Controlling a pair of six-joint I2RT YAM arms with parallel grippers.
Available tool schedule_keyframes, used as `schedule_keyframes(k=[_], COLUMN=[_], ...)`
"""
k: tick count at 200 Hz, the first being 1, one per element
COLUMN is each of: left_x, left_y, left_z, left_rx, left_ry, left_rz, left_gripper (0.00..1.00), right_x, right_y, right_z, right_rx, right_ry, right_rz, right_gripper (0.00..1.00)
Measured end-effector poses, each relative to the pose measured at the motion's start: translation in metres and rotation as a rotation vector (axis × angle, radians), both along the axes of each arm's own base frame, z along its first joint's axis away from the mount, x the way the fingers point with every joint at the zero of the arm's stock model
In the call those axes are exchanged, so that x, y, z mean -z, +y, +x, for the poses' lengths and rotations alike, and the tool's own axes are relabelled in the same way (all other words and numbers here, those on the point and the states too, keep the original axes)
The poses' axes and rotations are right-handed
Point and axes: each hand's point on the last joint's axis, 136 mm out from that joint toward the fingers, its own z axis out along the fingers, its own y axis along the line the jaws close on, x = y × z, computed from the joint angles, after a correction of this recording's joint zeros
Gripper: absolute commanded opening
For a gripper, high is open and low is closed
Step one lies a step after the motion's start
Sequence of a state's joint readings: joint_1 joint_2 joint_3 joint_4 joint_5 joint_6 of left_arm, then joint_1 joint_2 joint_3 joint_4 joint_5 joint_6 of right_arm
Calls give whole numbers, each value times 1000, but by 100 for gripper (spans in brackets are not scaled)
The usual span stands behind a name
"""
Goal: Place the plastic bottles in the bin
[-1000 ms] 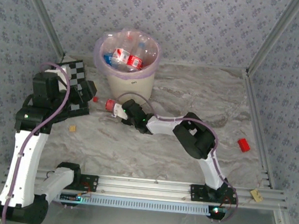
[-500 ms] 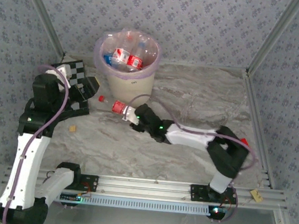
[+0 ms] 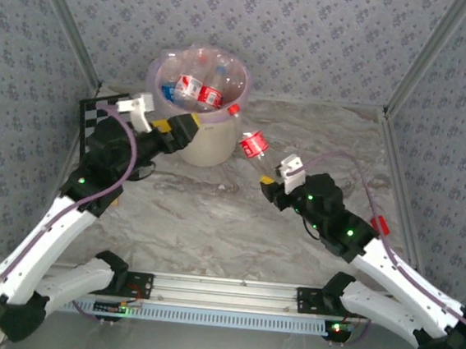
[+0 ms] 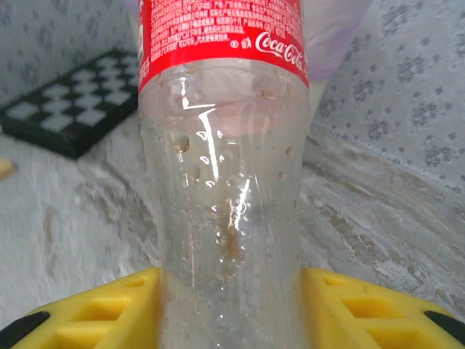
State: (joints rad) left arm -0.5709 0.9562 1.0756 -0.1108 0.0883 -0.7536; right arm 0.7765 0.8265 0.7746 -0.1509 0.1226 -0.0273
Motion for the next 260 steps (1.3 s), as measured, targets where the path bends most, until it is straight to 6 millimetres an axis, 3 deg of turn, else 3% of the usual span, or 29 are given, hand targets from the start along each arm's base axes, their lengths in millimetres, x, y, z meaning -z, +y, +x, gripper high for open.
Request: schedule_keyframes(k=[39,68,116,162,202,218,239,260], left_x=[31,38,17,25,30,29,24,5], left_y=[-80,-115,-124,-138,-141,-141,-143,-144], left_z=[8,7,12,22,23,22,24,31], left_rx=[150,216,219,231,244,246,250,252], left_ry=[55,69,32,61,80,79,76,45], left_rz=[43,57,10,16,30,45,71,92], left_gripper=[100,97,83,84,61,54,46,45], right_x=[-3,-7,-6,-11,-10,-12,-13,-9], right_y=[6,10,11,11,11,12,12,13], right_z=[0,-1,-5,-6,-6,-5,-4,-2], right_rx=[-15,-28,-46,-48,-48,-48,-47,-46], right_ry=[43,48,57,43,39,33,25,31], right_rz=[82,117,142,161,162,169,171,154], right_gripper=[44,44,44,44,45,57,98,100])
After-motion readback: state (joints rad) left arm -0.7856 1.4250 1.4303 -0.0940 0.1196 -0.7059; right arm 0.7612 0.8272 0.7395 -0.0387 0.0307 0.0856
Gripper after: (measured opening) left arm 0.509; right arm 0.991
